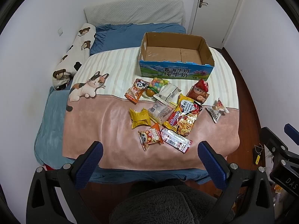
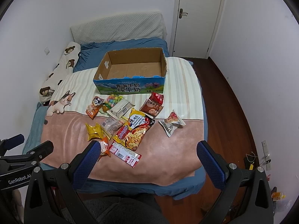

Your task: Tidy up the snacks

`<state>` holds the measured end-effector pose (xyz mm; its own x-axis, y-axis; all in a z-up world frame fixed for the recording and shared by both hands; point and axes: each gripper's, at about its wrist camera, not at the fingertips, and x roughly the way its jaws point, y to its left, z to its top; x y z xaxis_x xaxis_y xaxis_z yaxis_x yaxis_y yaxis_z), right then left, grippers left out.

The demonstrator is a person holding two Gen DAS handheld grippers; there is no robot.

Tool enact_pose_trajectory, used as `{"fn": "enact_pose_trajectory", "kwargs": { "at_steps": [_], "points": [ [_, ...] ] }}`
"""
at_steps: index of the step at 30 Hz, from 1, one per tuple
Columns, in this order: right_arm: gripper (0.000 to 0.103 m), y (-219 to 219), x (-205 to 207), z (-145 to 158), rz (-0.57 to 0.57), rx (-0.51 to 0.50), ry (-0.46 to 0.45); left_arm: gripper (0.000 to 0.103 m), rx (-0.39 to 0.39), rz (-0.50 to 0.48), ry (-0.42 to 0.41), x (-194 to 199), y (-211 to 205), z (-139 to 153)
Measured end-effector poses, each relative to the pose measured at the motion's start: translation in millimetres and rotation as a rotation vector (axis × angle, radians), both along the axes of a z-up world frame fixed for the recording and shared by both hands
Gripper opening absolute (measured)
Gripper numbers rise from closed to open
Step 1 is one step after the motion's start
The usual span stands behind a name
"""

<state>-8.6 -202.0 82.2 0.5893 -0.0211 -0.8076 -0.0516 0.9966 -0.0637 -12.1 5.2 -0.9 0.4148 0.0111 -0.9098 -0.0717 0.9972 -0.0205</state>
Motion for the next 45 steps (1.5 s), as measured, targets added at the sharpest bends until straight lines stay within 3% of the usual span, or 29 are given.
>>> {"fn": "enact_pose_trajectory", "kwargs": {
  "at_steps": [45],
  "points": [
    [0.103, 4, 2, 3, -0.006, 0.01, -0.016, 0.103, -0.009, -0.005, 0.005, 16, -8, 1]
  ]
}}
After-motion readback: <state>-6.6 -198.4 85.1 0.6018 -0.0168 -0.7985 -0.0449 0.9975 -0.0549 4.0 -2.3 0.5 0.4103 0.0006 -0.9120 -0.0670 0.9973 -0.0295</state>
